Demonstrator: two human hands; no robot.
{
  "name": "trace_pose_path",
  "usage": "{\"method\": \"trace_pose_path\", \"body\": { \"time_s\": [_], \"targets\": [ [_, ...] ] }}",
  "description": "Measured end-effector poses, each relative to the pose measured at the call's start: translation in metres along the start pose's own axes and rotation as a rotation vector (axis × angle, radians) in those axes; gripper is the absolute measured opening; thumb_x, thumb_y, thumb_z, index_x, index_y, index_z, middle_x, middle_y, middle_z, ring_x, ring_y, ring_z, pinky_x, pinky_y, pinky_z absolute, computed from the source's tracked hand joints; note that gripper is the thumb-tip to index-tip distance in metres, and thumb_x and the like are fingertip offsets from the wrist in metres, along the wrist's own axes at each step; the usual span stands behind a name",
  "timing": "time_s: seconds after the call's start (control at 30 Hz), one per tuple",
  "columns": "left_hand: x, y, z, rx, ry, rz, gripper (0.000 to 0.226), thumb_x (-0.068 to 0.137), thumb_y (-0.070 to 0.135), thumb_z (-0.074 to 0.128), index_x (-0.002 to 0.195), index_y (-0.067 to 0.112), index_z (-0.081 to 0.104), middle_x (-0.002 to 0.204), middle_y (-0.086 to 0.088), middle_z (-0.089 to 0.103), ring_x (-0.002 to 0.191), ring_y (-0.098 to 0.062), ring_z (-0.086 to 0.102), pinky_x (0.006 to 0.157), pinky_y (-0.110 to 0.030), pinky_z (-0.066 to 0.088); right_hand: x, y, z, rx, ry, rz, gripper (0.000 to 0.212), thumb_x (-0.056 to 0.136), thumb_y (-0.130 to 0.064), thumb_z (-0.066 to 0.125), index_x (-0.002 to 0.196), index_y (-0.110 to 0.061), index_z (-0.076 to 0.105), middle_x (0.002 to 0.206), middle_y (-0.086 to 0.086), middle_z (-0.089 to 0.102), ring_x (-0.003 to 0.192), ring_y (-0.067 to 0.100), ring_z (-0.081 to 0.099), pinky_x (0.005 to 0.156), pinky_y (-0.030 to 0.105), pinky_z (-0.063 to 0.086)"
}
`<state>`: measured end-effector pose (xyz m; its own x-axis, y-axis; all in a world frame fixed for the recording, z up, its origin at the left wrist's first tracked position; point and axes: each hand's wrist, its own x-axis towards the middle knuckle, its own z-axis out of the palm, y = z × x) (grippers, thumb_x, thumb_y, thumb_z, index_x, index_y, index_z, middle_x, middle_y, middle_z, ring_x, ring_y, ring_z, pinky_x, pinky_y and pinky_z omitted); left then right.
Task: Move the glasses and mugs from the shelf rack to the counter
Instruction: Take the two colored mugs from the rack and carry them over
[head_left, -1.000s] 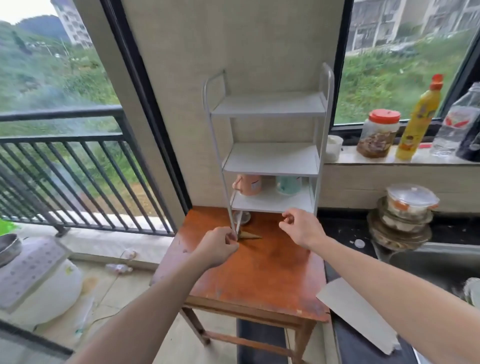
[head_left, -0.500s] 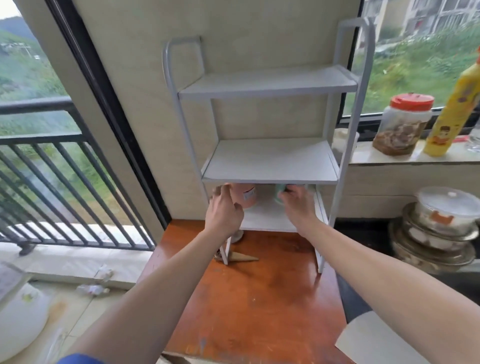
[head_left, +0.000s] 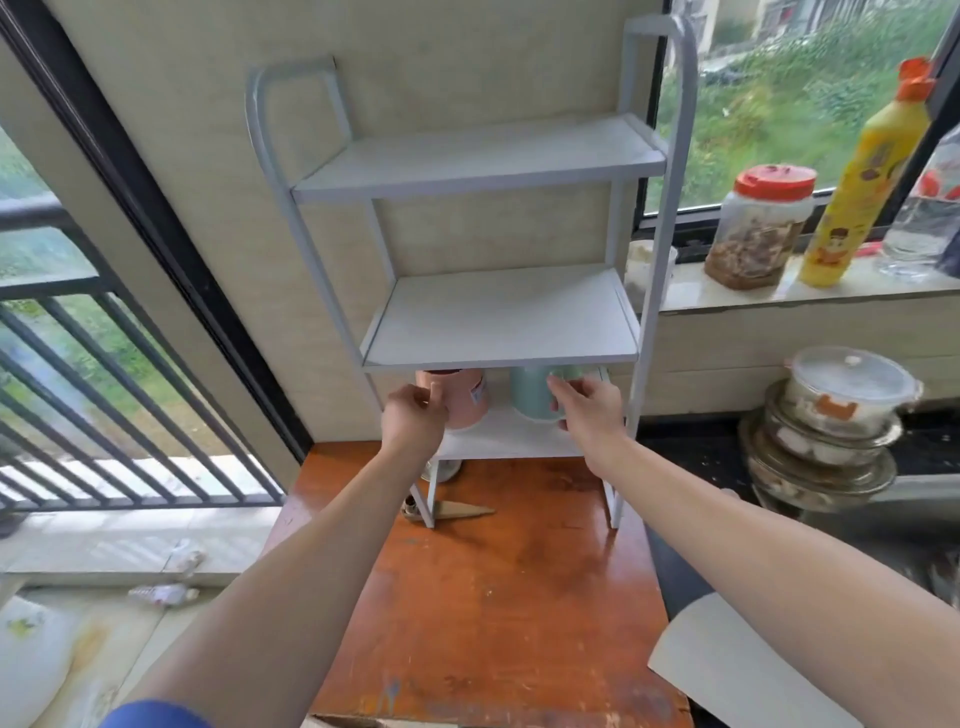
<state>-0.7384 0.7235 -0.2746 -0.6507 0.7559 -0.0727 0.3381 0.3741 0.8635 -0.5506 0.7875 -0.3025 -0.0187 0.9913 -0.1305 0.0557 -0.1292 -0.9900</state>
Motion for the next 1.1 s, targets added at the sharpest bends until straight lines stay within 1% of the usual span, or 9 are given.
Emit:
{"method": "trace_pose_path", "body": {
  "time_s": [0.13,0.3,0.37,0.47,0.57,0.7,0.9,1.0,1.1],
  "targets": [
    [-0.02,-0.008,-0.019,-0.11,-0.15,-0.066,0.004,0.08,0.011,0.065,0.08,0.012,0.061,0.074,-0.006,0.062,0.07,-0.021,0.057,0.063,-0.029,0.047,-0.018,-0.001,-0.014,-0.044,-0.072,0.041,0.026,0.092,-0.031,0.063,0.076,-0.01,0.064,0.075,0.005,0.062,0.076,0.018,0.061,0.072,0.034,0.056],
    [-0.051,-0.019,-0.048,-0.206,-0.261,-0.141,0.011,0.07,0.002,0.065,0.077,0.008,0.057,0.08,-0.014,0.064,0.078,-0.028,0.06,0.078,-0.044,0.054,-0.052,-0.004,-0.028,-0.114,-0.109,0.053,0.031,0.096,-0.029,0.059,0.071,-0.01,0.057,0.08,0.008,0.061,0.081,0.02,0.061,0.074,0.033,0.058],
    [-0.066,-0.021,-0.058,-0.303,-0.289,-0.177,0.012,0.074,-0.001,0.063,0.075,0.007,0.054,0.072,-0.01,0.064,0.074,-0.026,0.062,0.07,-0.04,0.055,-0.069,-0.005,-0.035,-0.088,-0.104,0.074,0.032,0.096,-0.027,0.06,0.069,-0.01,0.057,0.076,0.006,0.059,0.078,0.021,0.059,0.074,0.035,0.058],
    [-0.092,-0.023,-0.07,-0.414,-0.31,-0.198,0.018,0.081,-0.004,0.059,0.07,0.008,0.052,0.052,-0.002,0.055,0.06,-0.022,0.054,0.058,-0.034,0.048,-0.099,-0.004,-0.049,-0.063,-0.092,0.091,0.031,0.096,-0.026,0.059,0.071,-0.008,0.059,0.072,0.006,0.057,0.075,0.021,0.057,0.069,0.035,0.055],
    [-0.126,-0.033,-0.078,-0.436,-0.354,-0.22,0.02,0.085,-0.003,0.057,0.069,0.007,0.053,0.053,-0.005,0.043,0.056,-0.022,0.043,0.053,-0.032,0.04,-0.137,0.001,-0.071,-0.022,-0.055,0.124,0.03,0.095,-0.022,0.059,0.07,-0.006,0.063,0.063,0.005,0.056,0.066,0.021,0.054,0.061,0.035,0.051],
    [-0.178,-0.05,-0.08,-0.429,-0.44,-0.304,0.007,0.088,0.004,0.056,0.082,0.005,0.058,0.063,-0.007,0.04,0.063,-0.022,0.042,0.059,-0.037,0.041,-0.197,0.011,-0.111,-0.001,-0.073,0.191,0.028,0.094,-0.02,0.059,0.067,-0.011,0.064,0.053,-0.001,0.057,0.058,0.017,0.053,0.058,0.033,0.047],
    [-0.245,-0.043,-0.053,-0.417,-0.619,-0.342,0.025,0.091,0.012,0.05,0.078,0.004,0.069,0.053,-0.005,0.049,0.064,-0.02,0.046,0.065,-0.037,0.046,-0.272,0.011,-0.184,0.05,-0.039,0.241,0.023,0.091,-0.014,0.059,0.068,-0.012,0.064,0.054,0.001,0.052,0.052,0.012,0.049,0.054,0.029,0.042],
    [-0.281,-0.029,-0.024,-0.378,-0.711,-0.306,0.027,0.095,0.013,0.046,0.092,0.001,0.071,0.067,-0.01,0.053,0.074,-0.024,0.05,0.075,-0.04,0.049,-0.305,0.012,-0.227,0.093,0.003,0.24,0.025,0.09,-0.014,0.057,0.066,-0.016,0.062,0.053,-0.002,0.05,0.049,0.01,0.045,0.049,0.025,0.038],
    [-0.318,-0.009,0.011,-0.357,-0.799,-0.273,0.02,0.093,0.008,0.047,0.091,-0.001,0.066,0.071,-0.012,0.051,0.072,-0.024,0.048,0.073,-0.038,0.048,-0.336,0.016,-0.275,0.137,0.122,0.267,0.028,0.091,-0.015,0.058,0.063,-0.012,0.062,0.048,0.0,0.049,0.048,0.013,0.042,0.048,0.026,0.033]
  ]
}}
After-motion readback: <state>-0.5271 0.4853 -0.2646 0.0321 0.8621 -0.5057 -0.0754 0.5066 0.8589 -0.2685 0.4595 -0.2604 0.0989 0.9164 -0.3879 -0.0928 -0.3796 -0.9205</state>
